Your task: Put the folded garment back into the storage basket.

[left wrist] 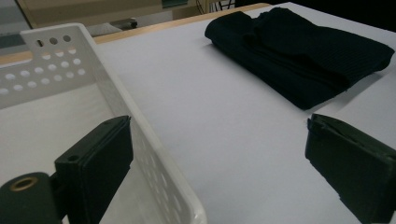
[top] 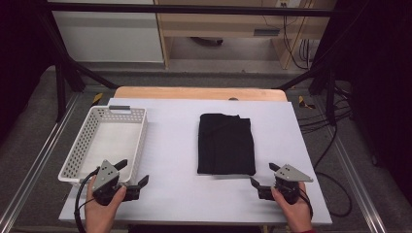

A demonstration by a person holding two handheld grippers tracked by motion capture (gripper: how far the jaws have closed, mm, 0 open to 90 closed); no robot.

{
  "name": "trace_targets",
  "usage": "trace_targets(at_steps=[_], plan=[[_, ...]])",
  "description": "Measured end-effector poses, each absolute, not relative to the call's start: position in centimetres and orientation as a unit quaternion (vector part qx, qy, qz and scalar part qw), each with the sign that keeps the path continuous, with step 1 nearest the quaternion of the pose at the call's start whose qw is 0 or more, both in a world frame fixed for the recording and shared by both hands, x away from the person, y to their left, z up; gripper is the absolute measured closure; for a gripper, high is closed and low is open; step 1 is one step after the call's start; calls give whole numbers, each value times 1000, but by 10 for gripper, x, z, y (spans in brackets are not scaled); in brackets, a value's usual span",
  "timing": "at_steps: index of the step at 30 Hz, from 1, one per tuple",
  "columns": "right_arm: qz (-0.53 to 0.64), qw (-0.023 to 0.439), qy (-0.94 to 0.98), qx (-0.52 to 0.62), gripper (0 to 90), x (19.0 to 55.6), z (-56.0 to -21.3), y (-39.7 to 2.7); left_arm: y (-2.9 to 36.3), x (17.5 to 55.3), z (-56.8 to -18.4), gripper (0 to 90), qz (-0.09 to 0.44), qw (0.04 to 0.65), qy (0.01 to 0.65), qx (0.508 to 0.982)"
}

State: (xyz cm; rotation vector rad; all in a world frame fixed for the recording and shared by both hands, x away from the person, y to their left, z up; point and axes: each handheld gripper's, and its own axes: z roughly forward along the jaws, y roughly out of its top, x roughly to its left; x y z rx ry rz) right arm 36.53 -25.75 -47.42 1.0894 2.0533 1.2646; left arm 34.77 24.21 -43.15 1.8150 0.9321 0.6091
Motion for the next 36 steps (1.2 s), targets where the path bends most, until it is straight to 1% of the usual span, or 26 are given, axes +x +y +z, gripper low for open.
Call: trace_targets(at_steps=[3,7,11,14,16,18,19,20,23,25,28,29,36], plan=[[462,244,751,404,104,366,-475,-259,239,346,-431,79,253,486,379,746],[456,244,752,409,104,367,-476,-259,234,343,-428,94,255,506,369,737],[456,248,751,408,101,367,-475,-258,230,341,-426,91,256,508,362,738],[453,247,753,408,97,368,-476,-257,227,340,-426,87,241,511,362,741],[450,243,753,414,84,368,-477,-256,225,339,-424,88,217,532,362,734],[447,235,753,422,79,368,-477,-254,223,338,-422,84,217,536,359,733],[444,233,753,426,81,368,-476,-254,219,337,-421,82,231,525,354,738],[444,233,753,427,83,368,-476,-253,217,337,-421,82,233,522,352,741],[439,232,756,426,86,368,-477,-250,212,337,-425,80,227,516,351,748],[435,231,761,422,87,368,-477,-249,208,338,-427,96,219,510,347,756],[428,234,765,419,88,366,-476,-246,203,338,-430,83,222,504,345,760],[428,236,766,418,88,366,-475,-245,198,338,-432,75,228,493,346,765],[422,234,768,422,78,366,-477,-245,171,338,-439,60,219,468,333,789]])
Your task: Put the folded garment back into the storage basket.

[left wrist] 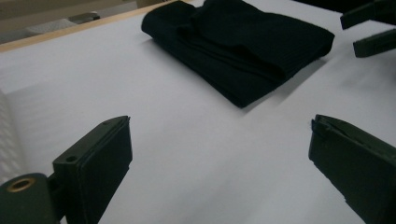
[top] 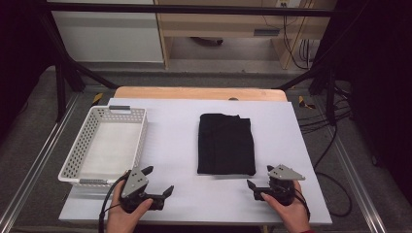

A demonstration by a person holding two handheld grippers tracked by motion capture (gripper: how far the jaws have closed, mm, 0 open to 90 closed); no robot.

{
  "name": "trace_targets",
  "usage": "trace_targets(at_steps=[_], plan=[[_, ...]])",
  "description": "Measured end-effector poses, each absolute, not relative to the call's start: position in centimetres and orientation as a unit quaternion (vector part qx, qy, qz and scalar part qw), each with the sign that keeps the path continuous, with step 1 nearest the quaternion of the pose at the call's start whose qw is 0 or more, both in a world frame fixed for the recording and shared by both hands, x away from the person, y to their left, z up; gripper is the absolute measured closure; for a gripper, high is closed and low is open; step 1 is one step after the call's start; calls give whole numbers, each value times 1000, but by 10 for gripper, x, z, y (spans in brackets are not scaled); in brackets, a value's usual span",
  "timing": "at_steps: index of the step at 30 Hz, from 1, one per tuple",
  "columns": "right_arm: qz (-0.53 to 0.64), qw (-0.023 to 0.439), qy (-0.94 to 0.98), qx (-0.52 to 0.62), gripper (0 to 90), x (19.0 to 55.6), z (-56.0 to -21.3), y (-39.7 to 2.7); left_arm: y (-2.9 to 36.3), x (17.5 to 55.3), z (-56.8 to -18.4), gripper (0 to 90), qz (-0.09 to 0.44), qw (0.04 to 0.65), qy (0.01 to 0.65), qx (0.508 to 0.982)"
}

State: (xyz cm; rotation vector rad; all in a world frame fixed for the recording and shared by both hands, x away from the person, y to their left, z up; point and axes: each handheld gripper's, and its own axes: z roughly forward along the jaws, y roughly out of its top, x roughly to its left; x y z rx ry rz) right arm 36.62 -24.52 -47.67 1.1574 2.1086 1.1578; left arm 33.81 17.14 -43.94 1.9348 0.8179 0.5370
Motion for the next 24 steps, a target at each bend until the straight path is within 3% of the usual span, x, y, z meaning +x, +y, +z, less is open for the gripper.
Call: trace_targets(at_steps=[11,24], plan=[[414,231,771,426,81,365,-476,-244,132,351,-456,100,205,412,318,829],[425,227,759,437,95,360,-473,-244,76,402,-470,149,190,364,306,859]])
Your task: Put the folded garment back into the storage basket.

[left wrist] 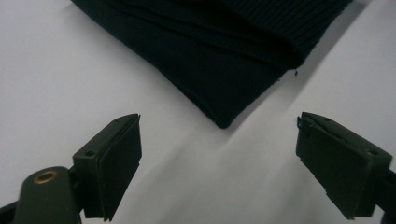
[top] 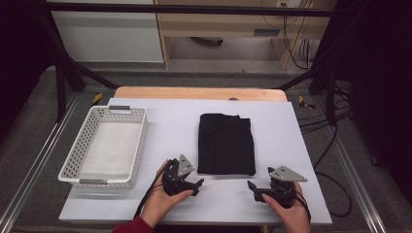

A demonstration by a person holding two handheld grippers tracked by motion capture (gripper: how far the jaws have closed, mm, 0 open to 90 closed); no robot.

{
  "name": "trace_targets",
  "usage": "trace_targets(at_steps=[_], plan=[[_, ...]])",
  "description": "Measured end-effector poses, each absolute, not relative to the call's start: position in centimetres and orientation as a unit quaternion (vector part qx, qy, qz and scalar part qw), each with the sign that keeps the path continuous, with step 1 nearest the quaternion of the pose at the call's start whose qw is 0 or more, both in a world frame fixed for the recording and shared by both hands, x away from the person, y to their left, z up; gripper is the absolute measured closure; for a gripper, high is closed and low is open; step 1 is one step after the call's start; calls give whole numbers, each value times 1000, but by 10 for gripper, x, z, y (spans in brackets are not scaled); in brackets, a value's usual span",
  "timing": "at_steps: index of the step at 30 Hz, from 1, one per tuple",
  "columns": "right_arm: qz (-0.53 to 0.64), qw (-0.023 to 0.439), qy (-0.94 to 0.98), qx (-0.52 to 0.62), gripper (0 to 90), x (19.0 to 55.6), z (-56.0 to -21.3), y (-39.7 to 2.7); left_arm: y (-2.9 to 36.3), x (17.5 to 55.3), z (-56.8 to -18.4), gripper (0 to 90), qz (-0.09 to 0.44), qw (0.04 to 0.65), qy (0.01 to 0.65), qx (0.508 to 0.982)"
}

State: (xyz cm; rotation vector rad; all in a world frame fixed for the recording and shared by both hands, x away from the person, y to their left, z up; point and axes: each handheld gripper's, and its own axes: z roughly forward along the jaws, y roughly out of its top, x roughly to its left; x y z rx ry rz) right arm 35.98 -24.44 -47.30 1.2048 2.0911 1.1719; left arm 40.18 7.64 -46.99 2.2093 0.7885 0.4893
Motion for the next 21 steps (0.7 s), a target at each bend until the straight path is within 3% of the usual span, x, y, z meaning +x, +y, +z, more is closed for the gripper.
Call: trace_targets(at_steps=[7,10,16,21], plan=[[418,226,764,436,96,361,-475,-243,57,409,-478,223,164,356,299,870],[420,227,763,435,97,361,-475,-243,55,414,-480,304,181,359,314,860],[422,228,764,432,102,360,-473,-244,57,424,-484,441,152,377,325,854],[420,231,763,433,107,360,-474,-242,60,424,-482,680,153,375,319,857]])
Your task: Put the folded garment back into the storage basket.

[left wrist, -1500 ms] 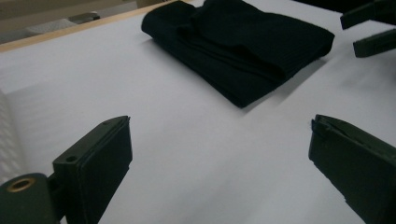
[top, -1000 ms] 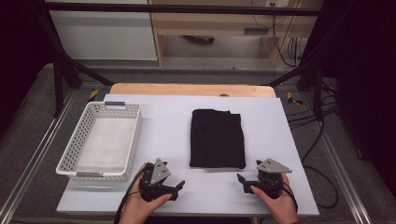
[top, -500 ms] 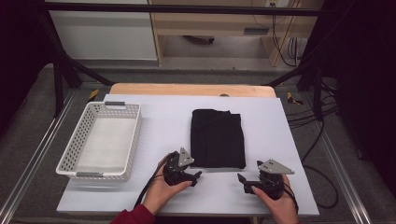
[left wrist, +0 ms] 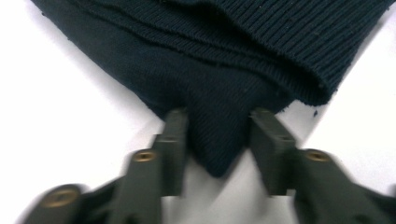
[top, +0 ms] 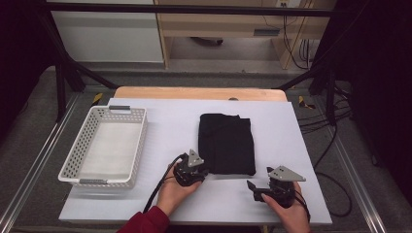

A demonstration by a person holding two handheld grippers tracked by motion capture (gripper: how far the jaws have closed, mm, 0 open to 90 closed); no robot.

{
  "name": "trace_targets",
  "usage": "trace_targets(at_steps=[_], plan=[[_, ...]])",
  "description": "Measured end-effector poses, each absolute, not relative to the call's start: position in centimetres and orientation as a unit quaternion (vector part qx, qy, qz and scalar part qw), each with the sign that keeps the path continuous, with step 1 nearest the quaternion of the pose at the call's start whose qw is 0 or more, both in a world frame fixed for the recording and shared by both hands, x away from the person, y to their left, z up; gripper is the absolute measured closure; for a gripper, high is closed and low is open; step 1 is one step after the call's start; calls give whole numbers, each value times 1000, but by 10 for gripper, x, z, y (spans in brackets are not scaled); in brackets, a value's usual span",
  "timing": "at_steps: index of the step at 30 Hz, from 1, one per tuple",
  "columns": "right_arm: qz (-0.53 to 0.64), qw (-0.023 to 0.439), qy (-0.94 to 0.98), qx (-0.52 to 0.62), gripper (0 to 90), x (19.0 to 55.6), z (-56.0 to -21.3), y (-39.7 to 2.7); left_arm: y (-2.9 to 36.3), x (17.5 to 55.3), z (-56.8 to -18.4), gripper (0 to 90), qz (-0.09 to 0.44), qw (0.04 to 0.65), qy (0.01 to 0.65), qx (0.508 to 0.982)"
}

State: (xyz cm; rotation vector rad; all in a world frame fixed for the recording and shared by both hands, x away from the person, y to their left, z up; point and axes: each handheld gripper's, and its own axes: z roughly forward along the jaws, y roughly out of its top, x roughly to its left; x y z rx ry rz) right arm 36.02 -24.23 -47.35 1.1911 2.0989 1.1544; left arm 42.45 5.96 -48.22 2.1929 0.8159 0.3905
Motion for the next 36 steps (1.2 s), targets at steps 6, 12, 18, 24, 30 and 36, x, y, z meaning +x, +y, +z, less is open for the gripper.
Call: trace_targets(at_steps=[6,12,18,24,30,36], plan=[[417,231,763,437,110,358,-473,-242,63,418,-482,804,153,376,307,861],[414,226,769,431,114,353,-472,-238,80,408,-479,814,142,380,310,860],[414,212,778,422,114,349,-473,-228,99,383,-477,814,143,383,312,858],[415,200,793,400,119,339,-473,-209,111,359,-473,813,146,372,305,864],[410,185,810,376,120,332,-475,-193,127,338,-470,811,150,364,305,867],[400,166,826,360,142,330,-480,-185,133,331,-475,788,159,370,311,861]])
